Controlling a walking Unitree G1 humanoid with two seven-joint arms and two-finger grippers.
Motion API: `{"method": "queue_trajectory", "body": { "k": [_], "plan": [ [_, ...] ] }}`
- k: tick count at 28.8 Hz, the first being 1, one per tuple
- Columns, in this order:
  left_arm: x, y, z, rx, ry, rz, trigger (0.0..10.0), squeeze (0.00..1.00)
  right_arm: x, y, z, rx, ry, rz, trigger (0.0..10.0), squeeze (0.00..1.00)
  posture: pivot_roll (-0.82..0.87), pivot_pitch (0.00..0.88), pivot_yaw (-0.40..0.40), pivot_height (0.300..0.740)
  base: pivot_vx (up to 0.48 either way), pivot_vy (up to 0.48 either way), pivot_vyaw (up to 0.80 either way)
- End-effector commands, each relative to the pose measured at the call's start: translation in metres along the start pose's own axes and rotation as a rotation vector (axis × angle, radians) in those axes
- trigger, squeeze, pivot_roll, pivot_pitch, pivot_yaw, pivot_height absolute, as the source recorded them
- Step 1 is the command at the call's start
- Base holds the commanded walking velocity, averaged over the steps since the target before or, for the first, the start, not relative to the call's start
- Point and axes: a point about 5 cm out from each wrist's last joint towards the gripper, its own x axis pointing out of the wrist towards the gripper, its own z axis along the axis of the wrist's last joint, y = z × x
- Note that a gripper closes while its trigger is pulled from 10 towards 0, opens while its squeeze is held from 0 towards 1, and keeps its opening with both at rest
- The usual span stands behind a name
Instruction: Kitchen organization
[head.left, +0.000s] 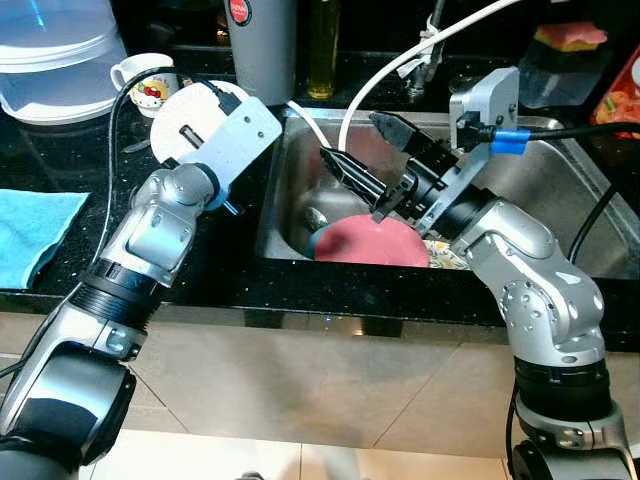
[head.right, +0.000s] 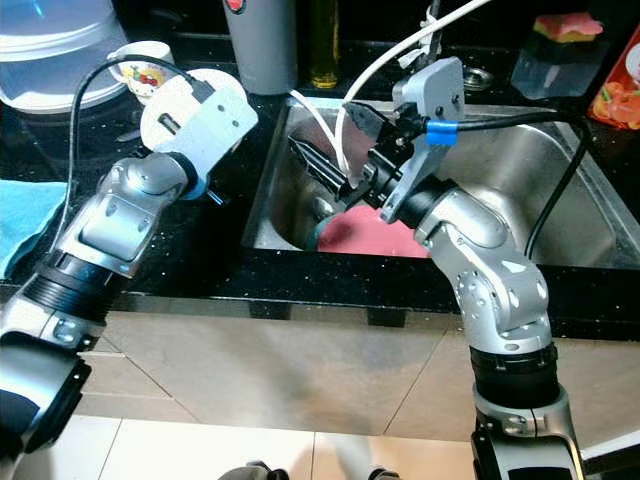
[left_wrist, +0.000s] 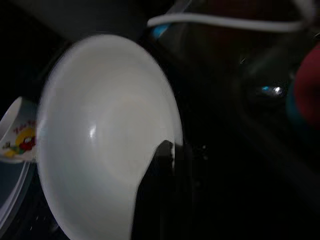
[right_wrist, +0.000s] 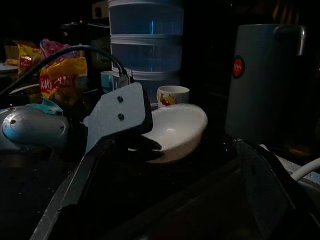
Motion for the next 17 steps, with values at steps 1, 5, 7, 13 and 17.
{"method": "queue_trajectory", "body": {
  "k": [1,5,7,13,17],
  "plan": [
    [-0.003,-0.001,0.002,0.007,-0.015,-0.021,10.0,1.0,0.0,0.005,0.005,-0.004,-0.021,0.017,10.0,0.0,0.14,0.095,0.036,0.74,0.0,0.0,0.0],
    [-0.006,0.0,0.016,-0.014,-0.085,-0.019,10.0,1.0,0.001,0.005,0.005,-0.001,-0.019,0.017,10.0,0.0,0.14,0.095,0.035,0.74,0.0,0.0,0.0],
    [-0.007,0.003,0.02,-0.019,-0.107,0.003,10.0,1.0,0.001,0.005,0.005,-0.001,-0.018,0.017,10.0,0.0,0.14,0.095,0.035,0.74,0.0,0.0,0.0],
    [-0.01,0.026,0.04,-0.174,-0.219,0.165,10.0,0.0,0.001,0.004,0.005,0.0,-0.016,0.015,10.0,0.0,0.14,0.097,0.033,0.74,0.0,0.0,0.0],
    [-0.006,0.046,0.027,-0.292,-0.126,0.309,10.0,0.0,0.002,0.004,0.003,0.0,-0.015,0.014,10.0,0.0,0.14,0.097,0.032,0.74,0.0,0.0,0.0]
  ]
}}
